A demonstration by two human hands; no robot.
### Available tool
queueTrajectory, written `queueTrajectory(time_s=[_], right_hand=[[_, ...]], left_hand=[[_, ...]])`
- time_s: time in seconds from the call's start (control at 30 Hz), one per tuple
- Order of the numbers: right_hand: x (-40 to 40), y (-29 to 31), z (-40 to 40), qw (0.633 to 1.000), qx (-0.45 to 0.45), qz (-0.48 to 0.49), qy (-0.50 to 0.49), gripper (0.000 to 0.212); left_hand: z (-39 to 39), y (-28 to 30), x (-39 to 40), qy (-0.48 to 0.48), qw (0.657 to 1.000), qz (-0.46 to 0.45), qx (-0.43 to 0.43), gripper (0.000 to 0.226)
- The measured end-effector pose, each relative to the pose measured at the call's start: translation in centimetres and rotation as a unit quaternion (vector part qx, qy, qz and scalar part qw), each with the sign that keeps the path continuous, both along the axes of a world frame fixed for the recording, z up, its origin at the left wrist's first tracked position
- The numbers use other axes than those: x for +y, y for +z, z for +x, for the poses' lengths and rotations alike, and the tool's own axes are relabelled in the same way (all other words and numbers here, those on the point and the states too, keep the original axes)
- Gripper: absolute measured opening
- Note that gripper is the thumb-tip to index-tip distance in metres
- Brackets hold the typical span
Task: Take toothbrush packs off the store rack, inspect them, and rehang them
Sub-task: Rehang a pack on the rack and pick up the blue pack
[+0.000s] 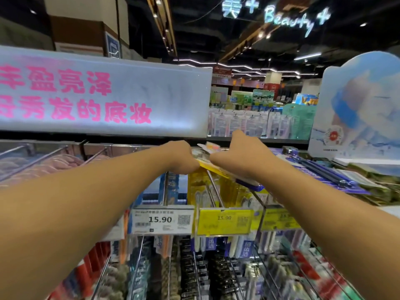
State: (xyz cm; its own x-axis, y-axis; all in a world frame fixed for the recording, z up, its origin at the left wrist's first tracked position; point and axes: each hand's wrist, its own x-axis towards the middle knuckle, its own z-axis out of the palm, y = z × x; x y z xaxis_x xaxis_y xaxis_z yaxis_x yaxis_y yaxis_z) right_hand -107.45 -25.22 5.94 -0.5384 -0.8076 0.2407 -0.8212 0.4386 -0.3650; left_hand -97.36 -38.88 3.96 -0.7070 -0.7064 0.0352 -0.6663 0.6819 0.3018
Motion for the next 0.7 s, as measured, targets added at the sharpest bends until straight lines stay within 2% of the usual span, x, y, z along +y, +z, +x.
queueTrajectory(time_s=[0.1,0.2,0.43,0.57,0.7], right_hand=[[0.1,-0.2,-0.4,0.996,-0.052,-0.068,-0.009,0.044],[0.5,0.0,-0.7,0.991,-0.083,-0.108,0.002,0.059],[1.7,-0.5,-1.7,0.997,-0.034,-0.016,0.075,0.081],[2.1,-0.6,-2.2,0.994,-0.010,0.018,0.104,0.081],[1.9,-1.2,-2.3,0.992,0.029,0.025,0.121,0.097]], left_hand=[[-0.1,-0.1,0.0,-0.004,1.000,0.003,-0.007,0.024],[-0.1,-0.2,0.0,-0.011,1.000,0.000,-0.016,0.021],[0.1,0.2,0.6,-0.025,0.999,0.032,-0.015,0.021],[0.3,0.4,0.6,-0.020,0.998,0.039,-0.035,0.024],[0.6,0.8,1.0,-0.013,0.998,0.043,-0.040,0.024]])
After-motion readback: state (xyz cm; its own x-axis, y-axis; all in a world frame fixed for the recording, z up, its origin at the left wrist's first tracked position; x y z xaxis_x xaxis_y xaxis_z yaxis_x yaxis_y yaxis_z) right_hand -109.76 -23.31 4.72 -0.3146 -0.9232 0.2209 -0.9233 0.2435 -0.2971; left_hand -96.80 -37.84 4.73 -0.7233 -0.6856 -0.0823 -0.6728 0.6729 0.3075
